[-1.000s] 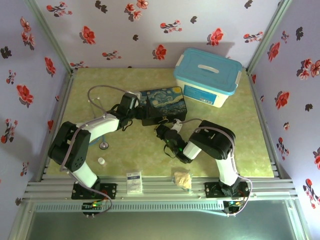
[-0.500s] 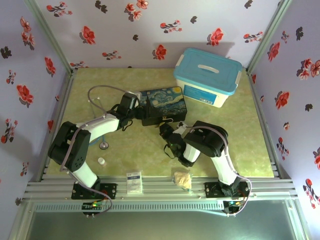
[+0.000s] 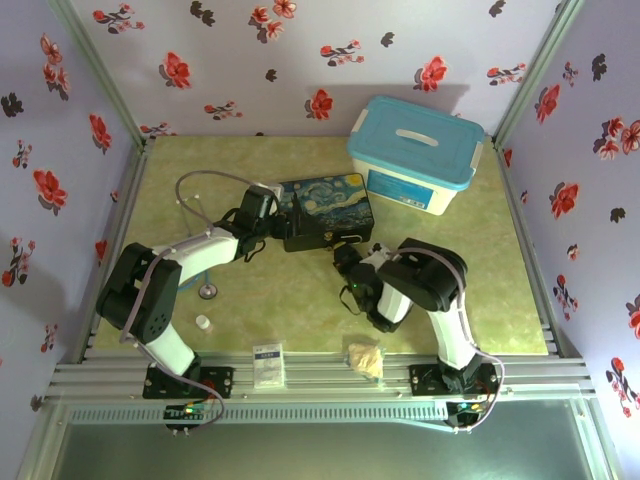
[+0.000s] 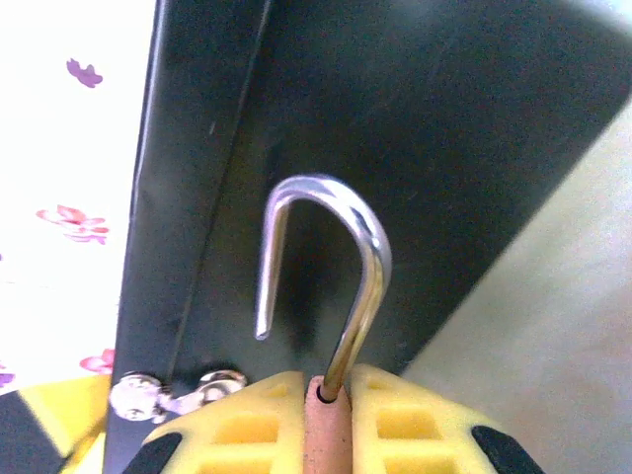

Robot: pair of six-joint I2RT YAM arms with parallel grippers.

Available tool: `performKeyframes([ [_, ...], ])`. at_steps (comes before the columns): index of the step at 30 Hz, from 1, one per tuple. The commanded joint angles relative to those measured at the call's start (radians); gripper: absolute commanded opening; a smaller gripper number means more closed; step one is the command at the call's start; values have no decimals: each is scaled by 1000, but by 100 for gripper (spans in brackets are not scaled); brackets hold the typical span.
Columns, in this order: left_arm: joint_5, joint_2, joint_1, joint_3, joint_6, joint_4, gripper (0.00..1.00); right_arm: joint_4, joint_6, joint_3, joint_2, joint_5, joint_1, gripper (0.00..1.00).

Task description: Unlock a padlock with a key

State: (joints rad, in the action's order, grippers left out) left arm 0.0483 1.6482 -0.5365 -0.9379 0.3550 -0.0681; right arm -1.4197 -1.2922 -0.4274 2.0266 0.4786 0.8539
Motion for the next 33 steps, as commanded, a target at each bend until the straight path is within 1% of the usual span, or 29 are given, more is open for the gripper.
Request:
performKeyframes([
  [1,24,5,14,37,-39,107,67,370,93,50,-139,-70,-27,0],
  [2,23,1,15,35,-39,112,68,490,116,45,-200,-113,-31,0],
  [4,21,-12,15,26,-37,121,69,787,177,4,-322,-213,-37,0],
  [5,21,-17,15,21,-35,124,69,907,198,-12,-370,-239,-38,0],
  [6,22,-23,15,18,-34,128,69,977,234,-20,-403,-289,-48,0],
  [7,21,-27,15,13,-33,132,70,1017,252,-19,-417,-359,-68,0],
  [10,18,-38,15,2,-34,145,70,1044,262,1,-412,-524,-124,0],
  [12,19,-50,15,1,-33,152,70,1079,276,1,-418,-577,-141,0],
  [15,19,-67,15,7,-31,159,70,1185,321,-18,-450,-623,-166,0],
  [18,14,-79,15,17,-22,159,70,1267,357,-31,-480,-692,-219,0],
  [21,5,-93,15,24,-12,158,70,1429,421,-65,-496,-755,-299,0],
  [23,2,-103,15,32,-7,152,70,1529,465,-82,-512,-768,-346,0],
  [29,-11,-135,14,49,2,152,70,1720,572,-116,-560,-792,-481,1],
  [31,-15,-147,15,56,4,154,71,1782,613,-126,-561,-795,-522,7],
  [33,-15,-158,15,63,4,152,71,1830,647,-133,-568,-771,-550,13],
])
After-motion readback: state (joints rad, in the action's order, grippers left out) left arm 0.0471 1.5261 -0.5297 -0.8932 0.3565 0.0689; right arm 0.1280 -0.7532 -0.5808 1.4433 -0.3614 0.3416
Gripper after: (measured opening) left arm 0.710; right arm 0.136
